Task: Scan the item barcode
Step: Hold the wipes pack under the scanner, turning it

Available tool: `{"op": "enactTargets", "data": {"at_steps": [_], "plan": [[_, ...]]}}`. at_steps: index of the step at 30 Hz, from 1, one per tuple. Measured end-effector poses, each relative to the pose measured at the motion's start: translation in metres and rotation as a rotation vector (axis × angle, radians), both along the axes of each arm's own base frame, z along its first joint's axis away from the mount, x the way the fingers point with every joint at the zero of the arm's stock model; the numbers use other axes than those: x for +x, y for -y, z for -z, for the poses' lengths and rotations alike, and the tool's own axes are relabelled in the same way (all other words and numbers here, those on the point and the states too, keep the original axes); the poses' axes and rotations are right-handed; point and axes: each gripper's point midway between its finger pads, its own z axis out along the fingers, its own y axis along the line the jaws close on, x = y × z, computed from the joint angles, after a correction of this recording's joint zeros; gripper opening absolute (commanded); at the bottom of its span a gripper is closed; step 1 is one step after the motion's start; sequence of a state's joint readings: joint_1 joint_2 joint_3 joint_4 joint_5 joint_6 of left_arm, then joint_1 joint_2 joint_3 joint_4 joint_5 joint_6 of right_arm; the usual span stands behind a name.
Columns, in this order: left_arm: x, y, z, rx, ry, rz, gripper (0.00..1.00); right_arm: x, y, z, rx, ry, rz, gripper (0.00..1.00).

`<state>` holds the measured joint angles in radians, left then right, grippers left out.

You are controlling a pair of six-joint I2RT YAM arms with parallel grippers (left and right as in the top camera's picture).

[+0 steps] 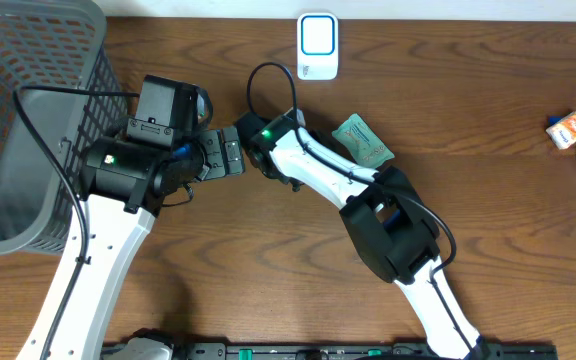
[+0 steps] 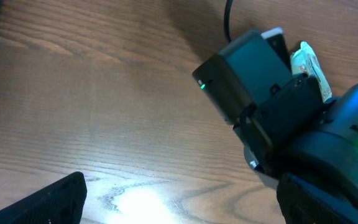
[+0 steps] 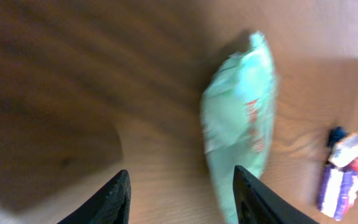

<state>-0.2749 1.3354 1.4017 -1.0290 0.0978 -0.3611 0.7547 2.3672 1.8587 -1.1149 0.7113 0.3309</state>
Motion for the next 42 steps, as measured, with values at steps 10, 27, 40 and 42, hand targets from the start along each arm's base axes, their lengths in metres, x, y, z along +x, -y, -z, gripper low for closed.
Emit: {"op": "enactTargets", "data": {"at_steps": [10,27,40,42], "plan": [[0.000,0.000,0.000,0.000,0.000,0.000,0.98,0.035,0.011,-0.029,0.347,-0.121,0.167,0.51],[0.000,0.000,0.000,0.000,0.000,0.000,0.98,0.029,0.067,-0.012,0.508,-0.468,0.007,0.53],[0.000,0.000,0.000,0.000,0.000,0.000,0.98,0.034,0.074,-0.006,0.506,-0.474,-0.030,0.86],[0.000,0.000,0.000,0.000,0.000,0.000,0.98,0.036,0.080,-0.006,0.510,-0.474,-0.027,0.93]]}}
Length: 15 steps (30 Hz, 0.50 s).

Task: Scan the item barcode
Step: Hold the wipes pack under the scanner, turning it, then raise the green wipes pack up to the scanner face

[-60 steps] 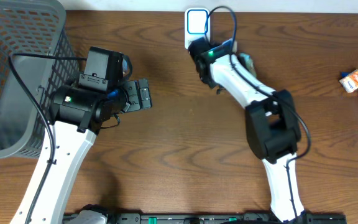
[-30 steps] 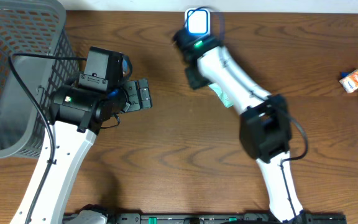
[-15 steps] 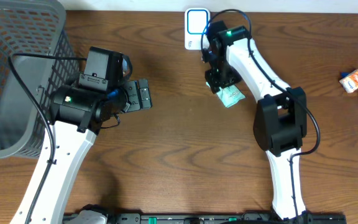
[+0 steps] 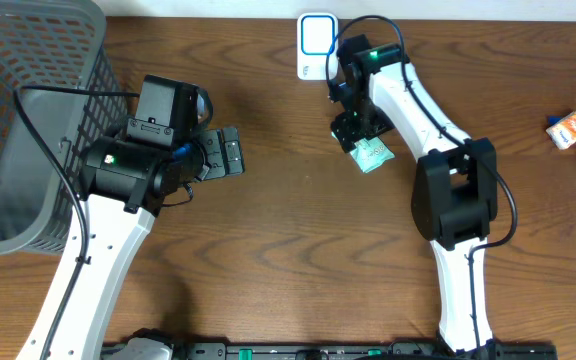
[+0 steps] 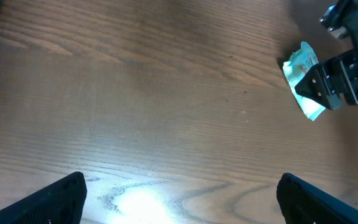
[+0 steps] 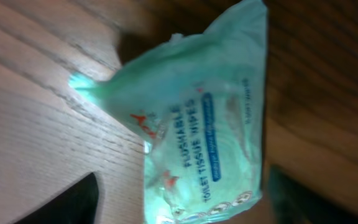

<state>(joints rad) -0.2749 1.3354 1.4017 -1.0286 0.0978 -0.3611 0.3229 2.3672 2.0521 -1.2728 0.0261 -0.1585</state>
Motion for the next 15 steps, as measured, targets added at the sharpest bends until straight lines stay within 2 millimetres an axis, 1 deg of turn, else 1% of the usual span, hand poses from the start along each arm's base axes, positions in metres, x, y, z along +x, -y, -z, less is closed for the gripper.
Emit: {"op": "enactTargets", "data": {"at_steps": [1,4,6,7,9,12,14,15], "plan": [[0.000,0.000,0.000,0.000,0.000,0.000,0.98,0.001,0.002,0.000,0.001,0.000,0.002,0.95],[0.000,0.000,0.000,0.000,0.000,0.000,0.98,0.004,0.010,0.000,0.002,0.003,0.016,0.93],[0.000,0.000,0.000,0.000,0.000,0.000,0.98,0.007,0.015,0.000,0.004,0.010,0.027,0.78],[0.000,0.000,0.000,0.000,0.000,0.000,0.98,0.009,0.017,0.000,0.008,0.015,0.035,0.73],[0.000,0.000,0.000,0.000,0.000,0.000,0.98,0.014,0.019,0.001,0.016,0.029,0.038,0.72],[0.000,0.000,0.000,0.000,0.000,0.000,0.98,0.018,0.018,0.010,0.053,0.038,0.048,0.71],[0.000,0.000,0.000,0.000,0.000,0.000,0.98,0.016,0.016,0.019,0.074,0.031,0.050,0.62],[0.000,0.000,0.000,0.000,0.000,0.000,0.98,0.013,0.015,0.025,0.084,0.022,0.050,0.51]]}}
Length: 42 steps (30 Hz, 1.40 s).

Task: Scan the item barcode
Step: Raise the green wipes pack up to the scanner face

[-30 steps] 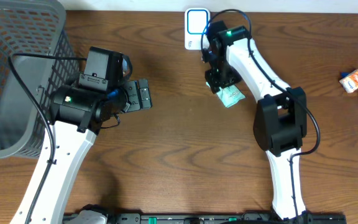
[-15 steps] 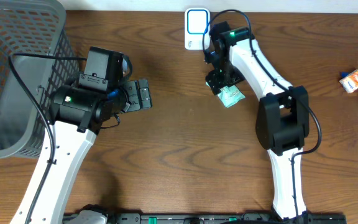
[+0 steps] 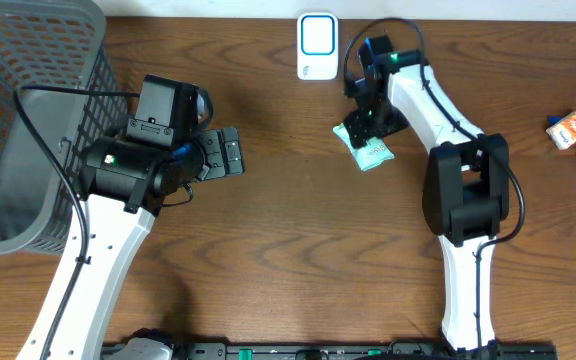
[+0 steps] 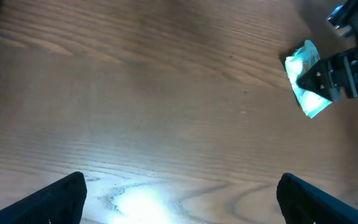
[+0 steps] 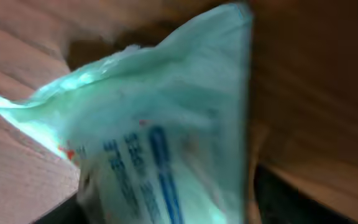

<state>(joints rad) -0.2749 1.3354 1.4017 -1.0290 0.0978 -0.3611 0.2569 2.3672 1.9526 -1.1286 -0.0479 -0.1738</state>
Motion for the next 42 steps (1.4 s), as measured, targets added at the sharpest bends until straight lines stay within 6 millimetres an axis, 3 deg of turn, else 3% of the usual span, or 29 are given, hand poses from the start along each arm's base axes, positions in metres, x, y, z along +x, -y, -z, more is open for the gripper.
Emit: {"op": "enactTargets", "data": {"at_steps": [2,4,7,12,15,20,22,27,33,38,42], "plan": [[0.000,0.000,0.000,0.000,0.000,0.000,0.98,-0.005,-0.001,0.007,0.002,-0.013,-0.002,0.28],[0.000,0.000,0.000,0.000,0.000,0.000,0.98,-0.005,-0.003,0.007,0.013,-0.008,-0.009,0.11],[0.000,0.000,0.000,0.000,0.000,0.000,0.98,-0.005,-0.004,0.004,0.025,-0.006,0.004,0.01],[0.000,0.000,0.000,0.000,0.000,0.000,0.98,-0.004,-0.007,-0.001,0.039,-0.004,0.037,0.01],[0.000,0.000,0.000,0.000,0.000,0.000,0.98,0.009,-0.014,-0.010,0.056,0.028,0.079,0.01],[0.000,0.000,0.000,0.000,0.000,0.000,0.98,0.058,-0.032,-0.051,0.135,0.203,0.166,0.01],[0.000,0.000,0.000,0.000,0.000,0.000,0.98,0.093,-0.043,-0.079,0.208,0.345,0.227,0.01],[0.000,0.000,0.000,0.000,0.000,0.000,0.98,0.135,-0.058,-0.112,0.331,0.518,0.338,0.01],[0.000,0.000,0.000,0.000,0.000,0.000,0.98,0.162,-0.080,-0.141,0.426,0.667,0.407,0.01],[0.000,0.000,0.000,0.000,0.000,0.000,0.98,0.171,-0.109,-0.162,0.487,0.759,0.445,0.01],[0.000,0.000,0.000,0.000,0.000,0.000,0.98,0.170,-0.120,-0.165,0.485,0.787,0.461,0.01]]}}
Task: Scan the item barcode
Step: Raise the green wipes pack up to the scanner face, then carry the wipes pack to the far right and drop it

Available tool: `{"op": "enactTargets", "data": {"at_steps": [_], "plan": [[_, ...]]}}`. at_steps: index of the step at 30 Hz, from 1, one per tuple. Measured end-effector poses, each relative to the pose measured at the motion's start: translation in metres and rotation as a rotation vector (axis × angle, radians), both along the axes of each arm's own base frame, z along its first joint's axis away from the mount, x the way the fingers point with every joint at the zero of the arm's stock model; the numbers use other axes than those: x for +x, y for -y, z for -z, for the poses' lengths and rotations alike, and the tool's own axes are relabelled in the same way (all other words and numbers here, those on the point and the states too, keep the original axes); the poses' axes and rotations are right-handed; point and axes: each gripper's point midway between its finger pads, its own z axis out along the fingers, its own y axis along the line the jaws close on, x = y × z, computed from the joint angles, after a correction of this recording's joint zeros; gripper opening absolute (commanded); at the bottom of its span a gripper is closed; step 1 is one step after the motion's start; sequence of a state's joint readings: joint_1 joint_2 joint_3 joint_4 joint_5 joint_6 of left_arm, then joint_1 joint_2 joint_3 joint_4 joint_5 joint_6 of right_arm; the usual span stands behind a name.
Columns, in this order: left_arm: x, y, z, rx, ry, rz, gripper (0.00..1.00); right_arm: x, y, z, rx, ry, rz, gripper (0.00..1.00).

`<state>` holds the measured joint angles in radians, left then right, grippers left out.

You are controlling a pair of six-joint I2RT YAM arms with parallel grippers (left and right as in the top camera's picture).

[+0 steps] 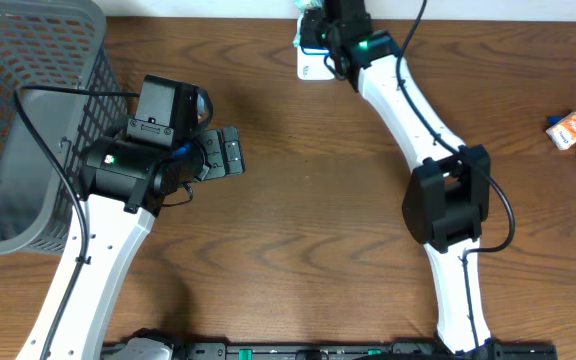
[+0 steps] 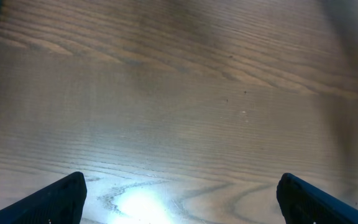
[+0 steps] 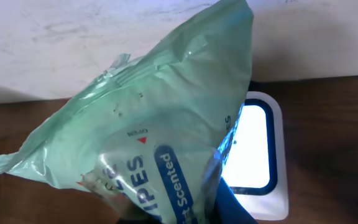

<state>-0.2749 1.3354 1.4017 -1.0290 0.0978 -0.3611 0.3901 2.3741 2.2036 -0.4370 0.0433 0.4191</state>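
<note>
A pale green pack of scented tissue wipes [image 3: 154, 124] fills the right wrist view, and my right gripper [image 1: 320, 28] is shut on it. One dark blue finger [image 3: 230, 205] shows at the pack's lower edge; the other is hidden behind the pack. The pack hangs over the white barcode scanner [image 3: 272, 186], whose window glows bright. In the overhead view the scanner [image 1: 314, 68] lies at the table's far edge, half covered by the right wrist. My left gripper [image 1: 230, 152] stands open over bare wood, left of the middle, holding nothing.
A grey mesh basket [image 1: 28, 120] fills the far left of the table. At the right edge lie a blue and orange packet [image 1: 573, 130] and a purple packet. The left arm crosses the near left.
My right gripper was around the green pack on the table, right of the scanner. Now it holds the pack lifted over the scanner's window. The pack has left the left wrist view. The left arm is unmoved.
First my right gripper was close to the left gripper at mid-table, with the pack lying behind it. Then it stood open over the pack, then closed in around it. Now the pack is off the table and held over the scanner.
</note>
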Motion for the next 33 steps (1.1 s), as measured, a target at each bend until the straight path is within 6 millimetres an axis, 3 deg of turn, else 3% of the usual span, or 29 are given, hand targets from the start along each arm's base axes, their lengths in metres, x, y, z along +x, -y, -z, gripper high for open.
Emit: {"op": "enactTargets", "data": {"at_steps": [12,17,19,24,25,27,31,33], "plan": [[0.000,0.000,0.000,0.000,0.000,0.000,0.98,0.005,0.018,0.019,-0.035,-0.030,0.072,0.01],[0.000,0.000,0.000,0.000,0.000,0.000,0.98,0.006,0.052,0.031,-0.060,-0.092,0.121,0.01],[0.000,0.000,0.000,0.000,0.000,0.000,0.98,0.004,0.081,0.037,-0.075,-0.142,0.160,0.01],[0.000,0.000,0.000,0.000,0.000,0.000,0.98,-0.011,0.197,0.038,-0.105,-0.277,0.339,0.01],[0.000,0.000,0.000,0.000,0.000,0.000,0.98,-0.022,0.244,0.033,-0.113,-0.316,0.420,0.01],[0.000,0.000,0.000,0.000,0.001,0.000,0.98,-0.041,0.297,0.028,-0.120,-0.372,0.513,0.01],[0.000,0.000,0.000,0.000,0.000,0.000,0.98,-0.089,0.388,0.029,-0.149,-0.500,0.690,0.07],[0.000,0.000,0.000,0.000,0.000,0.000,0.98,-0.110,0.420,0.033,-0.154,-0.549,0.758,0.12]]}}
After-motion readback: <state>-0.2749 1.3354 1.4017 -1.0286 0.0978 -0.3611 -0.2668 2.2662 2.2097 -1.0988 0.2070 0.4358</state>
